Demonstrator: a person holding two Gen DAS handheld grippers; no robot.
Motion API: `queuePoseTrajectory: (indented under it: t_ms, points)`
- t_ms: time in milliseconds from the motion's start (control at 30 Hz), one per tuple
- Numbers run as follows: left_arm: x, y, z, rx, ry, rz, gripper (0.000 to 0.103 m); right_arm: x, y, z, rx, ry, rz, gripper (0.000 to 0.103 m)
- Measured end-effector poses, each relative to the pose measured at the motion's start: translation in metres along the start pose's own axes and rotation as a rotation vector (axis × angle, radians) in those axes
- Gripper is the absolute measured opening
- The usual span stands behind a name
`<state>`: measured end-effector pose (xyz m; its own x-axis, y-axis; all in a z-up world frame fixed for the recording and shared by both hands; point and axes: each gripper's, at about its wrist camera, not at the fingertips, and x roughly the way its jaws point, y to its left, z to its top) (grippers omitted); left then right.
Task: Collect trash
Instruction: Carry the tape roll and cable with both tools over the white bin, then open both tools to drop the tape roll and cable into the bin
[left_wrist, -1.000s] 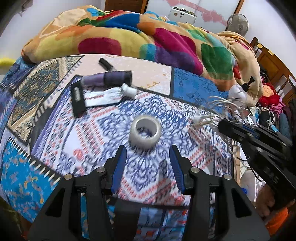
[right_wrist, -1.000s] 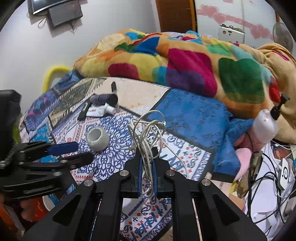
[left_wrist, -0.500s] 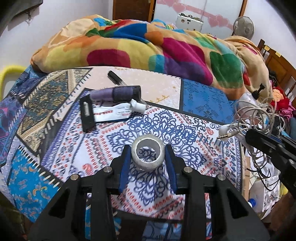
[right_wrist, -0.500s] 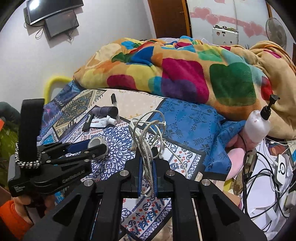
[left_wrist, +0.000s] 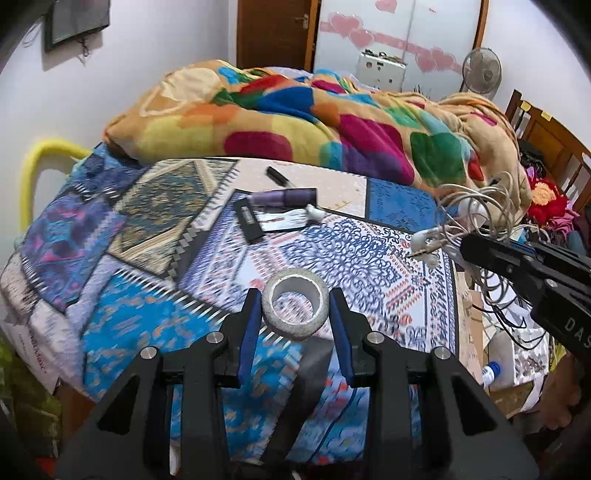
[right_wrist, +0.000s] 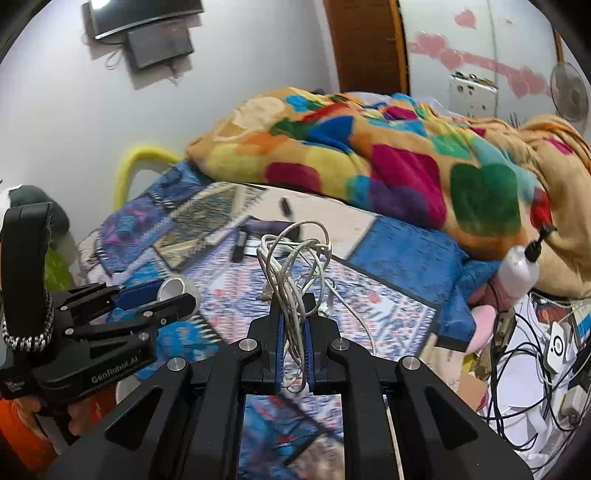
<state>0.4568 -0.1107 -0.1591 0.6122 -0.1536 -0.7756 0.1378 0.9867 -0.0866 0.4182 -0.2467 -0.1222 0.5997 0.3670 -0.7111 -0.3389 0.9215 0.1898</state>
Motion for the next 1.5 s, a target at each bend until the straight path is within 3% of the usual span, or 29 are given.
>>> queuePoseTrajectory:
  t_ms: [433, 833, 1133, 1500]
  points:
    - [-0.103, 0.087, -0.056, -0.109, -0.08, 0.079, 0.036, -0.021, 0.104, -0.013, -0.1, -0.013, 0.092, 0.008]
    - [-0.151, 0.183, -0.138, -0.23, -0.063, 0.178, 0.036, -0.005, 0.208, -0.047, -0.212, 0.07, 0.17, 0.008]
    - [-0.153, 0.259, -0.205, -0.365, 0.017, 0.246, 0.036, 0.039, 0.291, -0.076, -0.324, 0.186, 0.233, 0.008]
    - [-0.117, 0.334, -0.28, -0.522, 0.16, 0.291, 0.036, 0.107, 0.364, -0.118, -0.432, 0.368, 0.305, 0.009]
